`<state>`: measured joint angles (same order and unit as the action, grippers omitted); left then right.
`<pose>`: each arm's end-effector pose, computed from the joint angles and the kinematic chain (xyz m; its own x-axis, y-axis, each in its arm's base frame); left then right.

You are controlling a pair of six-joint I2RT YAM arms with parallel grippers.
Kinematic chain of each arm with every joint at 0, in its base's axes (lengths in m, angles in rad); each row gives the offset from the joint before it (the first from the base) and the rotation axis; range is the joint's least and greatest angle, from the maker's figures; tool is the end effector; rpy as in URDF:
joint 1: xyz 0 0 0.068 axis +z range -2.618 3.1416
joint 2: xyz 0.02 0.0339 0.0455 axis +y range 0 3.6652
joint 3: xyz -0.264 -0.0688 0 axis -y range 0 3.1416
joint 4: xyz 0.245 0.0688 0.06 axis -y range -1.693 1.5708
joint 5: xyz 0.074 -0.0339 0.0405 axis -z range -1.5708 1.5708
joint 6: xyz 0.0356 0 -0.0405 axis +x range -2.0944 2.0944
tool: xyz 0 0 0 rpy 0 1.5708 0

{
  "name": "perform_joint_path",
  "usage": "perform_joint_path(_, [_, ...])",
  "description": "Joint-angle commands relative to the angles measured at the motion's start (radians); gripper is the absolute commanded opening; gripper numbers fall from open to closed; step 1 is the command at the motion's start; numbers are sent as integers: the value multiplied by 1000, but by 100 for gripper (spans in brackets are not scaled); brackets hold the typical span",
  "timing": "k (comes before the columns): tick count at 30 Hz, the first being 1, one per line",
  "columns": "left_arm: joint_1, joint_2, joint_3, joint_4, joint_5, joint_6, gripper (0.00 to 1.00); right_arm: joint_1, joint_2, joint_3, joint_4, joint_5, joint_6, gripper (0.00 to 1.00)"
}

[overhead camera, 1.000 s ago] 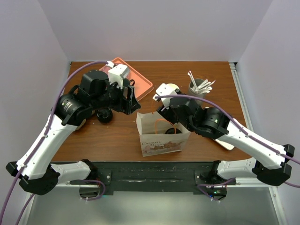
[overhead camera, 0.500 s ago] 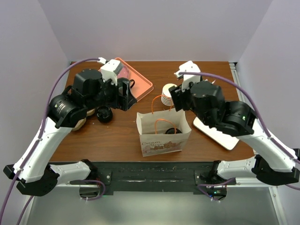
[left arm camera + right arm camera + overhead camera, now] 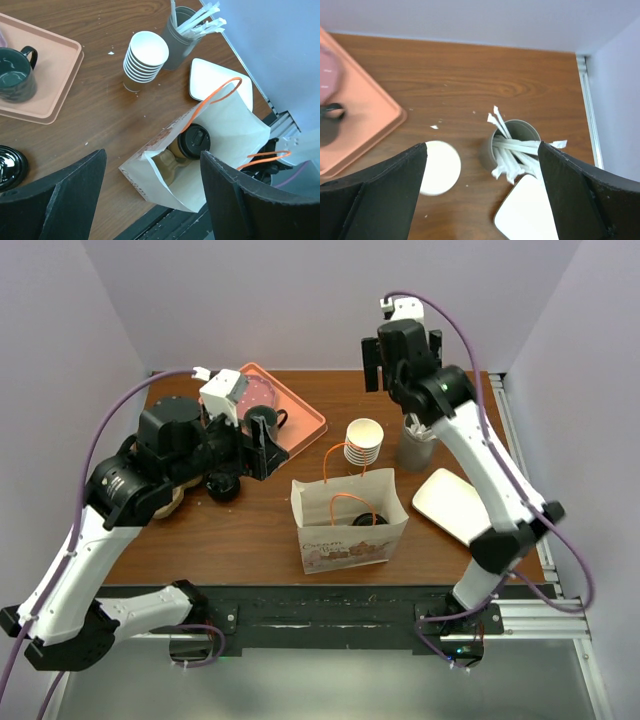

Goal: Pack the takeout coffee

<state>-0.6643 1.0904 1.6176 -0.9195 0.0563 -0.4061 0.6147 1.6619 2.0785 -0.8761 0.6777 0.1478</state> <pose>0.1411 -0.1130 0.4809 -0.5359 -0.0813 -0.8404 0.4842 0.7858 -0.3848 0.2865 0.1749 0.4853 -0.3569 -0.1115 -0.9275 0.0631 0.9877 -0.1431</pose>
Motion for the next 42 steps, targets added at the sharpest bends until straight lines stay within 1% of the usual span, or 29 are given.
perform_joint_path(1, [-3,-44,-41,73,40,-31,81,-119,148,159,-124,-156,56,94])
perform_joint_path(3, [-3,-47,-39,67,43,-31,81,-153,225,253,-200,-181,46,89])
perform_joint_path(4, [-3,-46,-41,62,43,-33,81,-182,287,276,-221,-208,38,86])
perform_joint_path(6, [-3,-53,-45,61,45,-34,81,-204,326,298,-251,-217,18,81])
perform_joint_path(7, [-3,-53,-47,61,43,-34,81,-217,340,289,-251,-230,12,69])
perform_joint_path(10, [-4,-54,-41,48,37,-34,81,-230,320,214,-227,-230,4,56])
perform_joint_path(11, [-3,-52,-39,45,37,-34,81,-228,312,175,-221,-224,4,54])
perform_joint_path(17, [-3,-41,-51,53,43,-39,81,-230,279,88,-153,-248,12,49])
perform_joint_path(25, [-3,-17,-39,53,43,-37,81,-230,323,81,-129,-224,-2,41])
perform_joint_path(33, [-3,-9,-47,65,34,-48,81,-230,355,80,-113,-219,-33,31])
perform_joint_path(42, [-3,5,-47,76,40,-56,81,-234,380,81,-95,-196,-65,31])
